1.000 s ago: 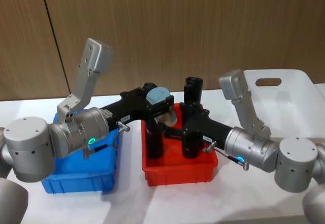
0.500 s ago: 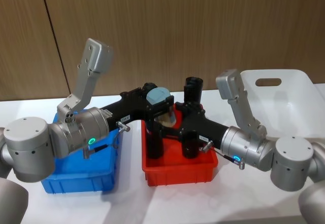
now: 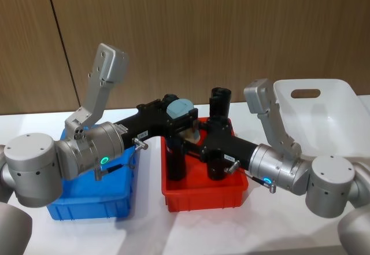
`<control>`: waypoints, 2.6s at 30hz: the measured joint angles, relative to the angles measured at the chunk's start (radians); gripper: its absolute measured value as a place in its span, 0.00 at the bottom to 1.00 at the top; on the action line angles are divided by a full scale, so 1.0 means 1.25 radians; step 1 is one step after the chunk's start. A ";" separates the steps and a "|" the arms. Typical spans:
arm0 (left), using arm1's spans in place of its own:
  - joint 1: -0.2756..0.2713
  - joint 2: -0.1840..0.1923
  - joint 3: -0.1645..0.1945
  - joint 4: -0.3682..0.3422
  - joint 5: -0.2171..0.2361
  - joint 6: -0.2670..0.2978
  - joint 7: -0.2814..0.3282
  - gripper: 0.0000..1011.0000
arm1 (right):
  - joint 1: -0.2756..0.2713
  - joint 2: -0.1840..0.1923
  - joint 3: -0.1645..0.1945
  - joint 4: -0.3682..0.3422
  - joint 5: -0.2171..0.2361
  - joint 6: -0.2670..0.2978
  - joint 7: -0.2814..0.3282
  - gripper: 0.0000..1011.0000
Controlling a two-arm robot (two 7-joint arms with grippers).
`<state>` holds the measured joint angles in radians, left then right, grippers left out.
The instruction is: Pick the cotton swabs from the blue box and place them into the white box.
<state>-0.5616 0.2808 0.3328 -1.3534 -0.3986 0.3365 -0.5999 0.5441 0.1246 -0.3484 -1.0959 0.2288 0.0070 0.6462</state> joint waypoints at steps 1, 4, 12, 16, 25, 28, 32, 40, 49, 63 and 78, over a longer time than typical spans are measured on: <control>0.000 0.000 0.000 0.000 0.000 0.000 0.000 0.66 | 0.000 0.000 0.000 0.000 0.000 0.000 0.000 0.68; 0.000 0.000 0.000 0.000 0.000 0.000 0.000 0.66 | 0.000 0.000 -0.001 0.000 0.001 -0.001 0.000 0.67; 0.000 0.000 0.000 0.000 0.000 -0.001 0.000 0.66 | 0.000 0.001 -0.004 -0.003 0.006 -0.002 0.001 0.67; 0.000 0.000 0.000 0.001 0.000 0.001 0.000 0.70 | 0.000 0.001 -0.005 -0.005 0.009 -0.004 0.001 0.67; 0.000 0.000 0.000 0.001 0.000 0.001 0.000 0.93 | 0.000 0.002 -0.007 -0.007 0.013 -0.006 0.002 0.67; 0.000 0.000 0.000 0.001 0.000 0.001 0.000 0.99 | 0.000 0.002 -0.008 -0.008 0.014 -0.007 0.002 0.67; 0.000 0.000 0.000 0.001 0.000 0.001 0.000 0.99 | 0.000 0.002 -0.009 -0.008 0.015 -0.008 0.003 0.67; 0.000 0.000 0.000 0.000 0.000 0.001 0.000 0.99 | 0.000 0.003 -0.011 -0.008 0.021 -0.009 0.004 0.67; 0.000 0.000 0.000 0.000 0.000 0.000 0.000 0.99 | -0.004 0.007 -0.012 -0.014 0.028 -0.011 0.000 0.67; 0.000 0.000 0.000 0.000 0.000 0.000 0.000 0.99 | -0.036 0.030 -0.003 -0.047 0.050 -0.008 -0.021 0.67; 0.000 0.000 0.000 0.000 0.000 0.000 0.000 0.99 | -0.080 0.067 0.016 -0.092 0.077 -0.002 -0.041 0.67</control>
<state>-0.5616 0.2808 0.3329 -1.3534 -0.3984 0.3367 -0.5999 0.4439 0.2078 -0.3288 -1.2103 0.3256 0.0045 0.5948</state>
